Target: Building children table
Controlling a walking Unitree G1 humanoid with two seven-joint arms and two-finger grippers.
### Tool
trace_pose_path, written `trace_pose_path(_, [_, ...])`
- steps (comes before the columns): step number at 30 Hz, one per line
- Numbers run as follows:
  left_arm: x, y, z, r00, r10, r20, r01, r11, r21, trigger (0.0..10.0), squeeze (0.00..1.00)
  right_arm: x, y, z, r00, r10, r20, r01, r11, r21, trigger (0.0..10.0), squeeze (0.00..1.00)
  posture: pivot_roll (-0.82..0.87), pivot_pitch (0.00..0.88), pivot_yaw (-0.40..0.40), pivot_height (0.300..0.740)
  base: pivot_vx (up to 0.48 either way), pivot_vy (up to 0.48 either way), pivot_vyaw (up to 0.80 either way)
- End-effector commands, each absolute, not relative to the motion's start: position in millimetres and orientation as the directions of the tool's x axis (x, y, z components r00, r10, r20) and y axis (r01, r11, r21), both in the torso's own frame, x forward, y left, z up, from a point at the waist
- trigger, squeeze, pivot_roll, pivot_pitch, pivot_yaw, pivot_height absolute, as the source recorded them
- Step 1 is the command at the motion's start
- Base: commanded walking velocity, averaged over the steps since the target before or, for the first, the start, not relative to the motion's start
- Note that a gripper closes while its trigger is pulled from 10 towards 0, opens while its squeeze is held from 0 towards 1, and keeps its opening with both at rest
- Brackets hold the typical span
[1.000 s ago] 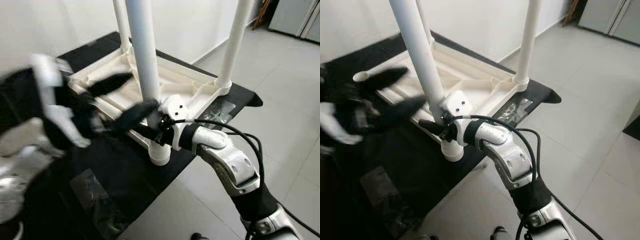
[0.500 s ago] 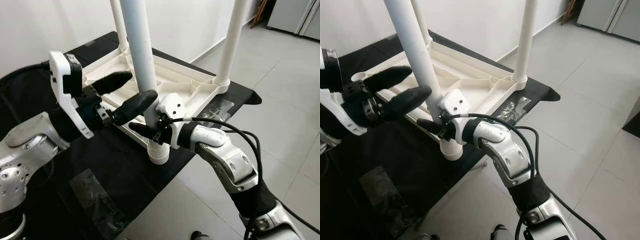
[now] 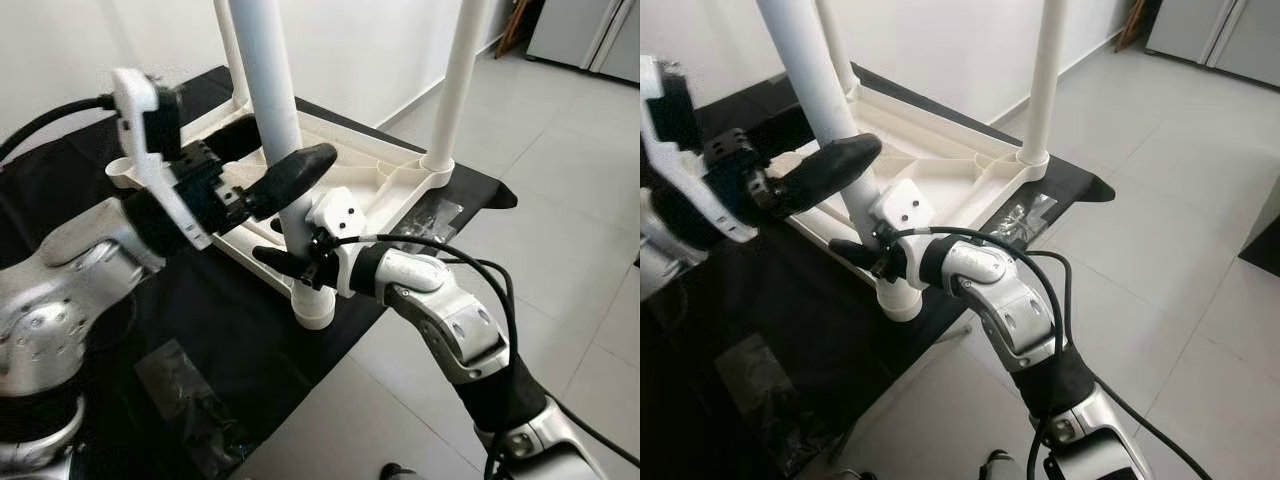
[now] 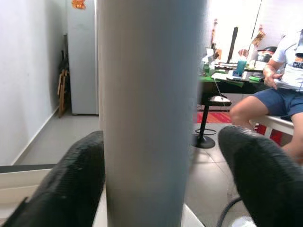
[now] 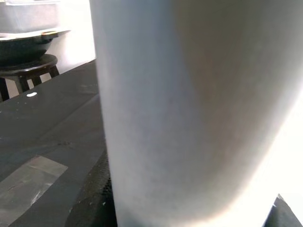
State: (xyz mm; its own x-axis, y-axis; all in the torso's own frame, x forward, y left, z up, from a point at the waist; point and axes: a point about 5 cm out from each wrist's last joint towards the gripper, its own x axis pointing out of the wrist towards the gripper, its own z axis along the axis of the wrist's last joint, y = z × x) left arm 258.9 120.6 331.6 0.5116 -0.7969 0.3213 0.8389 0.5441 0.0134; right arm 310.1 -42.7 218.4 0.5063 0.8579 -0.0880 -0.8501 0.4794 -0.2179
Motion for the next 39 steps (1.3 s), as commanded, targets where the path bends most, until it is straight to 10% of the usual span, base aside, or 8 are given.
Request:
trace_pose_path(1, [262.4,117.9,330.3,0.524,-0.799,0.297,0.834,0.552,0.014,0.0,0.0,310.1,-41.1,183.4,0.501,0.824,-0.265,-0.865,0.463,-0.195,10.0,0.0,0.02,0.177,0.038,0.74,0.0,0.0,0.0])
trace_pose_path(15, [260.6,119.5,330.6,0.515,-0.823,0.24,0.842,0.538,0.041,0.0,0.0,314.8,-45.3,188.8,0.504,0.827,-0.249,-0.862,0.462,-0.208,10.0,0.0,0.03,0.18,0.038,0.74,0.0,0.0,0.0])
trace_pose_path(16, [259.9,120.4,330.2,0.517,-0.823,0.236,0.84,0.54,0.044,0.0,0.0,315.7,-47.0,192.3,0.483,0.843,-0.235,-0.874,0.448,-0.189,10.0,1.0,0.03,0.18,0.038,0.74,0.0,0.0,0.0])
trace_pose_path(27, [255.5,118.4,325.7,0.502,-0.841,0.201,0.849,0.523,0.067,0.0,0.0,315.4,-75.8,241.3,0.108,0.972,-0.211,-0.946,0.035,-0.322,10.0,1.0,0.04,0.186,0.038,0.74,0.0,0.0,0.0])
trace_pose_path(28, [254.8,117.3,325.7,0.496,-0.845,0.2,0.853,0.517,0.068,0.0,0.0,317.7,-78.5,247.1,0.074,0.972,-0.225,-0.941,-0.007,-0.338,10.0,0.37,0.04,0.188,0.039,0.74,0.0,0.0,0.0])
trace_pose_path(30, [254.8,117.3,325.7,0.496,-0.845,0.2,0.853,0.517,0.068,0.0,0.0,317.7,-78.5,247.1,0.074,0.972,-0.225,-0.941,-0.007,-0.338,10.0,0.37,0.04,0.188,0.039,0.74,0.0,0.0,0.0])
trace_pose_path(31, [254.3,116.2,325.8,0.493,-0.847,0.199,0.855,0.514,0.069,0.0,0.0,321.1,-79.9,253.2,0.054,0.97,-0.236,-0.931,-0.036,-0.362,10.0,0.0,0.04,0.189,0.04,0.74,0.0,0.0,0.0])
trace_pose_path(39, [251.4,112.6,328.5,0.478,-0.856,0.197,0.863,0.499,0.076,0.0,0.0,341.1,-74.3,277.1,-0.023,0.959,-0.284,-0.912,-0.137,-0.387,10.0,0.0,0.07,0.212,0.049,0.74,0.0,0.0,0.0])
